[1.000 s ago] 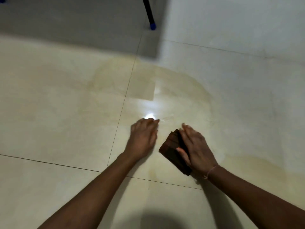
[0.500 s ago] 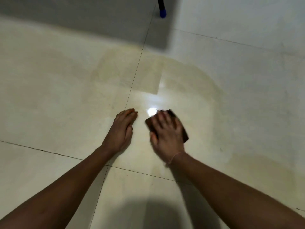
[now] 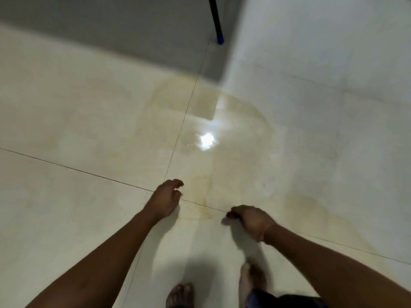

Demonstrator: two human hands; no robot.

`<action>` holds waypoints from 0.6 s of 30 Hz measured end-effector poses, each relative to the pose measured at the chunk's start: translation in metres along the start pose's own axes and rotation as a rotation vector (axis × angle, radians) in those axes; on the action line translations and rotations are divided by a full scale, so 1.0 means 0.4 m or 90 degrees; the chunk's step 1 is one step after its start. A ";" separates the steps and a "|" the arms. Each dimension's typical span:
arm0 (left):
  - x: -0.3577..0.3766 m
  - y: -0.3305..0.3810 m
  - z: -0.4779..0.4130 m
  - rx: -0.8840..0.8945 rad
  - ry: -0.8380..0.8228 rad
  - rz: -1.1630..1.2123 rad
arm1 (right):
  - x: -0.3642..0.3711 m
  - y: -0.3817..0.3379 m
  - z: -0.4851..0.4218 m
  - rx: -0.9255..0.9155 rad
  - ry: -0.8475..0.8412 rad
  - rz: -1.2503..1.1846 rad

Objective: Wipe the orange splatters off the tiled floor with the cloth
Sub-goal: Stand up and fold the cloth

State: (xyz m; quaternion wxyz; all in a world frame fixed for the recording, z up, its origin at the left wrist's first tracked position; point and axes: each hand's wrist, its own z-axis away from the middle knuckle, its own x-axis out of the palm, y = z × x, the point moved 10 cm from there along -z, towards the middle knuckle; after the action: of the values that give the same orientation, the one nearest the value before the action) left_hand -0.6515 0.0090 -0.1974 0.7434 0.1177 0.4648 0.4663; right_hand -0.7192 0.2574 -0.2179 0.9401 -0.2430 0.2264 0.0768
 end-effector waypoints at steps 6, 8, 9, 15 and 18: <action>-0.167 0.432 0.214 -0.120 -0.090 0.223 | -0.505 -0.086 0.357 0.142 0.179 -0.281; -0.286 0.601 0.292 -0.167 -0.091 0.333 | -0.640 -0.192 0.500 0.154 0.195 -0.416; -0.329 0.668 0.327 -0.190 -0.095 0.378 | -0.677 -0.249 0.554 0.153 0.193 -0.474; -0.672 1.070 0.542 -0.139 -0.150 0.506 | -0.949 -0.645 0.889 0.004 0.145 -0.737; -0.871 1.146 0.613 -0.098 -0.052 0.554 | -1.062 -0.802 0.995 -0.063 0.176 -0.758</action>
State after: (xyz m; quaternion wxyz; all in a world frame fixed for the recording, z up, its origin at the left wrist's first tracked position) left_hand -0.7692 0.0389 0.4166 0.5022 0.2650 0.3057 0.7643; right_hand -0.8594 0.1595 0.4245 0.7713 -0.3789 0.1677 -0.4831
